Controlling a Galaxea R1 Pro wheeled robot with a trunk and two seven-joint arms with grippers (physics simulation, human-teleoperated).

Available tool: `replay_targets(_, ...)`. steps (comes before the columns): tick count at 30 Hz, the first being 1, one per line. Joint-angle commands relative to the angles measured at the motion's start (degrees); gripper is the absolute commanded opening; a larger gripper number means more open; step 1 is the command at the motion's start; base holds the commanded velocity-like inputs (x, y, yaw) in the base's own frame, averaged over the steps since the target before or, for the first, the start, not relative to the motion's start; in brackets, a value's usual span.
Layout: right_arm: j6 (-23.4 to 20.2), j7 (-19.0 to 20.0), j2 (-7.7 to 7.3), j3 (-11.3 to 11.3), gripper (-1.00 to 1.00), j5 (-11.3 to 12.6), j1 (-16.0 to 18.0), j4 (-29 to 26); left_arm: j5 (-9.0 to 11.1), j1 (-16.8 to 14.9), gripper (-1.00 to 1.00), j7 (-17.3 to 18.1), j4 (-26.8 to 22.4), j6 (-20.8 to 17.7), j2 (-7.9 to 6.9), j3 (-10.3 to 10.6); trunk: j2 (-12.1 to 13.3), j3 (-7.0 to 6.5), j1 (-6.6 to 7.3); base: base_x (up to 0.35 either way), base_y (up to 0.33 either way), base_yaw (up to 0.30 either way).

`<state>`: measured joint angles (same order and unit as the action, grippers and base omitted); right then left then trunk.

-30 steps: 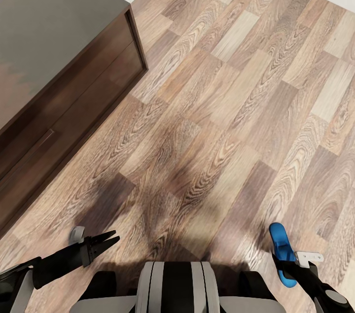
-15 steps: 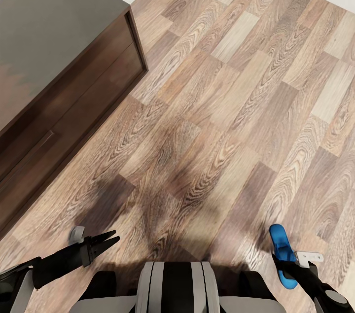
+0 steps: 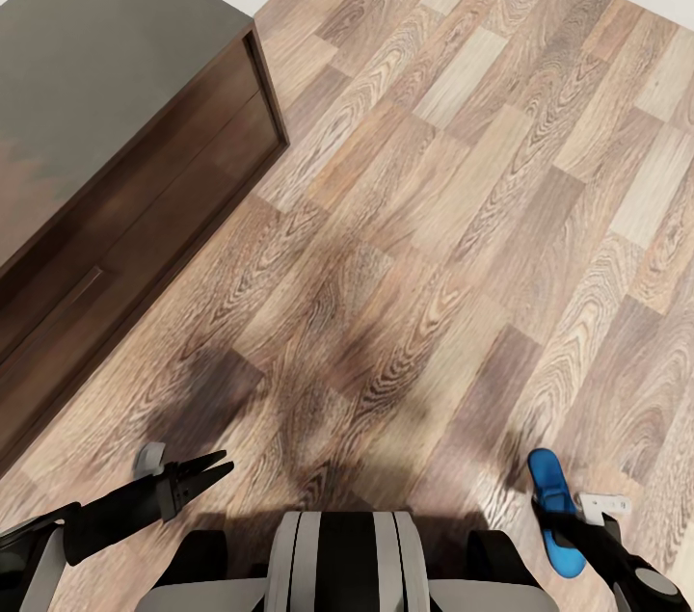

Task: In the bedroom, move the book from the bed onto either nightstand, and place the two sandals side by side next to the bed.

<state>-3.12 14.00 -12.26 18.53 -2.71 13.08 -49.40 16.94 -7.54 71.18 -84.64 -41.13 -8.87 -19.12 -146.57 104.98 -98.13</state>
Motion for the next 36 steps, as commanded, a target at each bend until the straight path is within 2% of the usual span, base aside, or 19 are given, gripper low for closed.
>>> replay_targets(1, -0.3, 0.4, 0.04, 0.2, 1.0, -0.3, 0.0, 0.3, 0.2, 0.0, 1.0, 0.1, 0.0, -0.5, -0.01, 0.0, 0.0, 0.02, 0.01, 0.0, 0.0, 0.0)
replay_targets(10, -0.3, 0.4, -0.04, 0.2, 1.0, -0.3, 0.0, 2.8, 0.2, 0.0, 1.0, 0.1, 0.0, -0.5, -0.01, 0.0, 0.0, 0.02, 0.01, 0.0, 0.0, 0.0)
replay_targets(35, -0.3, 0.4, -0.05, 0.3, 1.0, -0.3, 0.0, 3.0, 0.2, 0.0, 1.0, 0.1, 0.0, -0.5, -0.01, 0.0, 0.0, 0.02, 0.01, 0.0, 0.0, 0.0)
replay_targets(36, -0.3, 0.4, -0.05, 0.3, -1.0, -0.3, 0.0, 3.0, 0.2, 0.0, 1.0, 0.1, 0.0, -0.5, -0.01, 0.0, 0.0, 0.02, 0.01, 0.0, 0.0, 0.0)
